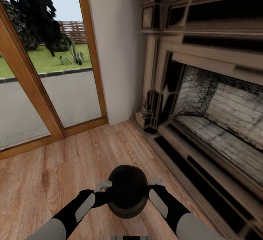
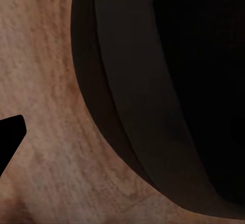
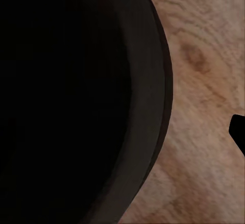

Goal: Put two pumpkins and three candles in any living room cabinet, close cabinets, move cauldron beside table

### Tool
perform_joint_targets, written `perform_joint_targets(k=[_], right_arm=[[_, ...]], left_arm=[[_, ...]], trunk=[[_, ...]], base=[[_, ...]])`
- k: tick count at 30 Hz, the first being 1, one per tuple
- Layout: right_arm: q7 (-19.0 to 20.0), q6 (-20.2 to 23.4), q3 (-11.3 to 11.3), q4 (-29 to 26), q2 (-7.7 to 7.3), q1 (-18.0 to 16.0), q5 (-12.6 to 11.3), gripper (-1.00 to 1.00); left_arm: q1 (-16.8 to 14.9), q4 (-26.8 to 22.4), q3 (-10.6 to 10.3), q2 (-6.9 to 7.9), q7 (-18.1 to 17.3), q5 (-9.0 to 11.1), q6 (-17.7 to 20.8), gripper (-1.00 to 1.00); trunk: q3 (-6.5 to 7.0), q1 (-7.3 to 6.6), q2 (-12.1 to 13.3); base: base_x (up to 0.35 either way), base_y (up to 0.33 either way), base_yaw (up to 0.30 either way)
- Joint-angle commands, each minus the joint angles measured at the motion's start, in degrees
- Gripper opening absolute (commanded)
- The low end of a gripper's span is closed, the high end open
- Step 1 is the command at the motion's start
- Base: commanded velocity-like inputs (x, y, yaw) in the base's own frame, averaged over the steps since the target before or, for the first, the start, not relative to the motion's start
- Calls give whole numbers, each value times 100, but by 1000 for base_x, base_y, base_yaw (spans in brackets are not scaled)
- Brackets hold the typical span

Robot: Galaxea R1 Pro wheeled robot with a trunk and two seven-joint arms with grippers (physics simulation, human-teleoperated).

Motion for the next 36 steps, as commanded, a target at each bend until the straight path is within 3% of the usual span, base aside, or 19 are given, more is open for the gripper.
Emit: perform_joint_targets(k=[1, 8, 16, 19, 22, 36], right_arm=[[-17, -32, 40, -8, -5, -3, -53, 100], [22, -111, 55, 201, 1, -2, -44, 100], [32, -685, 87, 725, 135, 1, -38, 100], [35, -1068, 228, 1206, 251, -131, -40, 100], [80, -1172, 377, 1375, 251, -239, -44, 100], [163, -1217, 444, 1498, 251, -286, -76, 100]], left_arm=[[-4, -14, -40, 7, 53, 60, 8, 100], [-4, -12, -38, 3, 53, 60, 8, 100], [-4, -8, -38, 3, 53, 60, 8, 100], [-4, -12, -38, 3, 53, 60, 8, 100], [-4, -14, -38, 2, 53, 60, 8, 100], [-4, -24, -38, 3, 53, 60, 8, 100]], trunk=[[-5, -1, -2], [-5, -1, -2], [-5, -1, -2], [-5, -1, -2], [-5, -1, -2], [-5, -1, -2]], base=[[0, 0, 0], [0, 0, 0], [0, 0, 0], [0, 0, 0], [0, 0, 0], [0, 0, 0]])
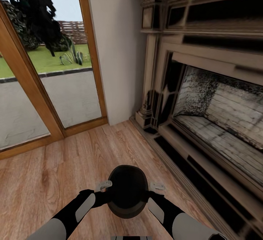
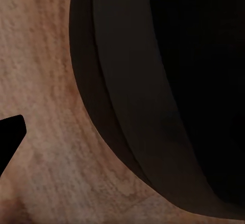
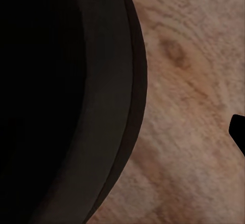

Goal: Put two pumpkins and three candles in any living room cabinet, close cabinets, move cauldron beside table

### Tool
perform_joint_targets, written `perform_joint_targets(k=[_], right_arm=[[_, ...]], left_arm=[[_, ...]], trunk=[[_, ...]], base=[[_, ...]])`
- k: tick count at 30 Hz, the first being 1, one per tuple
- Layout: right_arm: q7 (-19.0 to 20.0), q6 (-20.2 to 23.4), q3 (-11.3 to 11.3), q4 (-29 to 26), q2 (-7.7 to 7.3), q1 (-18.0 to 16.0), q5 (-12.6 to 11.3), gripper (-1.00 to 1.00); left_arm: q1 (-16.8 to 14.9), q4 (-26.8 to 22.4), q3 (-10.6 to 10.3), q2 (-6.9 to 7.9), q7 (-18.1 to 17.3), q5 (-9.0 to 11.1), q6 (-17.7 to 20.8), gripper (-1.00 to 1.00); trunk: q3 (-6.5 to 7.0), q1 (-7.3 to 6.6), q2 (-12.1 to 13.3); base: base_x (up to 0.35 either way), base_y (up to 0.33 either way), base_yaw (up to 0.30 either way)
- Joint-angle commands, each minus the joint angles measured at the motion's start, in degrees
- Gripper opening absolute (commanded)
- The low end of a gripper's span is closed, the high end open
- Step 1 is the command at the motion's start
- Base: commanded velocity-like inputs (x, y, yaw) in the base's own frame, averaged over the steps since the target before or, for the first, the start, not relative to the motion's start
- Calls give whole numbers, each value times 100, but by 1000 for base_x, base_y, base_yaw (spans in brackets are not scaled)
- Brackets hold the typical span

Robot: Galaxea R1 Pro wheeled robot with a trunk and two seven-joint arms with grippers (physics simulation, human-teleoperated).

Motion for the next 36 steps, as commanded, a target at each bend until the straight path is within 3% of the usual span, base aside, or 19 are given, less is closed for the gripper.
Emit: perform_joint_targets(k=[1, 4, 9, 19, 22, 36], right_arm=[[-39, 26, 27, -4, 0, -4, -16, 100], [-39, 26, 27, 1, 0, -5, -22, 100], [-39, 25, 27, 1, 0, -4, -24, 100], [-39, 9, 27, 2, 0, -3, -24, 100], [-39, 8, 27, 2, 0, -1, -21, 100], [-39, 8, 27, 2, 0, 0, -15, 100]], left_arm=[[-3, -15, -41, 9, 53, 61, 8, 100], [-3, -15, -41, 9, 53, 61, 8, 100], [-3, -16, -41, 8, 53, 61, 8, 100], [-3, -66, -41, 9, 53, 58, 10, 100], [-3, -67, -41, 9, 53, 60, 10, 100], [-3, -67, -41, 9, 53, 55, 11, 100]], trunk=[[-5, -1, -2], [-5, -1, -2], [-116, 12, -9], [-116, 12, -9], [-182, 19, -13], [-182, 19, -13]], base=[[0, 0, 0], [0, 0, 0], [0, 0, 0], [0, 0, 0], [0, 0, 0], [0, 0, 0]])
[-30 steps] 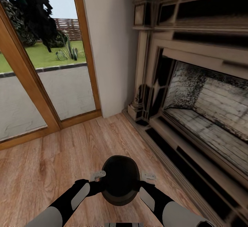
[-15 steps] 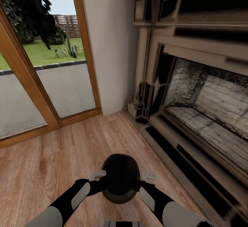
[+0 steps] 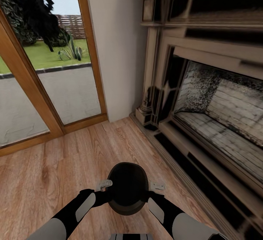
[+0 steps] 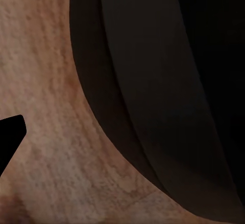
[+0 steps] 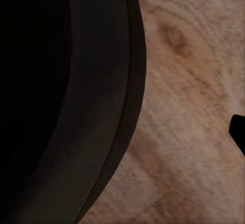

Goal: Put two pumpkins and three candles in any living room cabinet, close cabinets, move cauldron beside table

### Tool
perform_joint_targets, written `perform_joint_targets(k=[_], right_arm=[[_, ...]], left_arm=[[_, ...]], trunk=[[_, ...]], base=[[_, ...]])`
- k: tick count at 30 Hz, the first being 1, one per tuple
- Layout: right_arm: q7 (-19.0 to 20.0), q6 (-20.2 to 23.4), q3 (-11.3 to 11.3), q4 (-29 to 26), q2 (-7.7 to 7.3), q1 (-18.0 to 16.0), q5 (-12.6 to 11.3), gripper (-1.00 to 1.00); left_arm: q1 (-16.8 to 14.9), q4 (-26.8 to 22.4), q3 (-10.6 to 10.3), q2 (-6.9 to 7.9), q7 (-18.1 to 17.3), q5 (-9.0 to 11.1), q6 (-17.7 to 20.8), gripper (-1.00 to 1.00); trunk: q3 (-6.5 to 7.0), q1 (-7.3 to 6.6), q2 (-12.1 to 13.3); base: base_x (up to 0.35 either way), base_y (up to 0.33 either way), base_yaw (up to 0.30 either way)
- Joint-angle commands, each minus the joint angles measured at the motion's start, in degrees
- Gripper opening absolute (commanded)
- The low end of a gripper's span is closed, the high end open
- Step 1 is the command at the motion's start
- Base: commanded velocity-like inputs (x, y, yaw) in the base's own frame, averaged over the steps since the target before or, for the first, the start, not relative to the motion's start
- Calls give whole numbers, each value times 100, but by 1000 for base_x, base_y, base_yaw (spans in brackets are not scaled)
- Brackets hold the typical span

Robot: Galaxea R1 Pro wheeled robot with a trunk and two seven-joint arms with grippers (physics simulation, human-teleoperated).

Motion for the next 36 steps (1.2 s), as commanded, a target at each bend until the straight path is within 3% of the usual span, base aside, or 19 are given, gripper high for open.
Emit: perform_joint_targets(k=[1, 2, 3, 30, 31, 36], right_arm=[[-45, 27, 29, -2, 0, -4, -21, 100], [-45, 27, 29, -2, 0, -4, -21, 100], [-45, 27, 29, -2, 0, -3, -21, -100], [-45, -34, 28, -2, 0, 1, -39, -100], [-45, -34, 29, -2, 0, -1, -39, -100], [-45, -34, 29, -2, 0, -1, -39, -100]], left_arm=[[-3, -15, -40, 9, 53, 63, 10, 100], [-3, -15, -40, 9, 53, 62, 10, 100], [-3, -15, -40, 9, 53, 62, 8, 100], [-3, -15, -40, 9, 53, 59, 13, 100], [-3, -15, -40, 9, 53, 59, 13, -100], [-3, -15, -40, 9, 61, 64, 13, -100]], trunk=[[-5, -1, -2], [-5, -1, -2], [-5, -1, -2], [-5, -1, -2], [-5, -1, -2], [-5, -1, -2]], base=[[0, 0, 0], [0, 0, 0], [0, 0, 0], [0, 0, 0], [0, 0, 0], [0, 0, 0]])
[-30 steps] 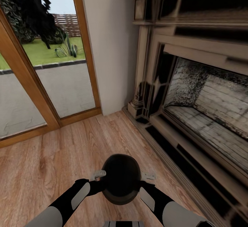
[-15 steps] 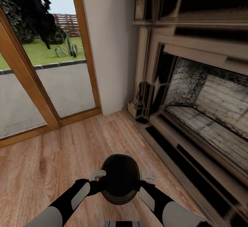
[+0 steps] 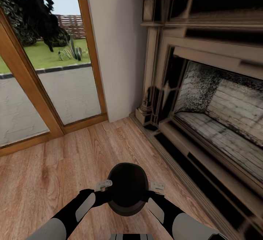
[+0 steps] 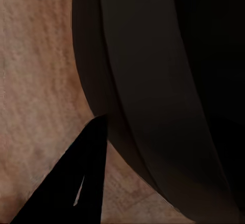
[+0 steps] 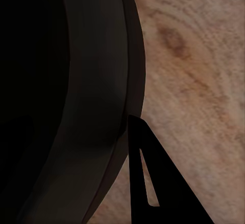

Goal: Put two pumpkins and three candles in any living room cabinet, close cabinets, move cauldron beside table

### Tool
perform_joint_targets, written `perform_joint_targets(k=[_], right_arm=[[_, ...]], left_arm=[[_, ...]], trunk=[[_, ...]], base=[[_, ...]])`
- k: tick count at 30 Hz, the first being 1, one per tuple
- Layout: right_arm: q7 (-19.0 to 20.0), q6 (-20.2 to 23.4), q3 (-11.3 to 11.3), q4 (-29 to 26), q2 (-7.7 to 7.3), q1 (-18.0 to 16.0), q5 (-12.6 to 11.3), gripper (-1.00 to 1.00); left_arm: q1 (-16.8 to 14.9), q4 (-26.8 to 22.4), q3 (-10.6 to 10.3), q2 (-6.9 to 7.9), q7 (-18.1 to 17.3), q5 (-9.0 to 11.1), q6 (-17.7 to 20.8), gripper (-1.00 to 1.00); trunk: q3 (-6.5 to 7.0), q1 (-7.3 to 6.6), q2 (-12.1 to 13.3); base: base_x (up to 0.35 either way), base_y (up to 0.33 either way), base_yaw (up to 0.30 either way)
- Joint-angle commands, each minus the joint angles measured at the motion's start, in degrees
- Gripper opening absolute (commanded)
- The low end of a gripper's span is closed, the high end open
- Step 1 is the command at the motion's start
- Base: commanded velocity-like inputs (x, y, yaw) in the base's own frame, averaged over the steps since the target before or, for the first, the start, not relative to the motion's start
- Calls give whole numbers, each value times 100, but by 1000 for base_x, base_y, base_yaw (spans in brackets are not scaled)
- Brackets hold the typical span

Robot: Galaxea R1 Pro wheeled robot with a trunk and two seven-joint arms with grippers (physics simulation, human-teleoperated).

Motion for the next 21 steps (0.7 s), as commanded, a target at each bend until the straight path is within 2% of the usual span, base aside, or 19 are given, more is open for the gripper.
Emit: perform_joint_targets(k=[1, 21], right_arm=[[-40, 26, 37, -4, 0, -4, -41, -100], [-40, 26, 37, -13, 0, 1, -33, -100]], left_arm=[[0, -14, -53, 9, 43, 103, 4, -100], [0, -18, -44, 16, 43, 148, 5, -100]], trunk=[[-5, 0, -2], [-5, 0, -2]], base=[[0, 0, 0], [0, 0, 0]])
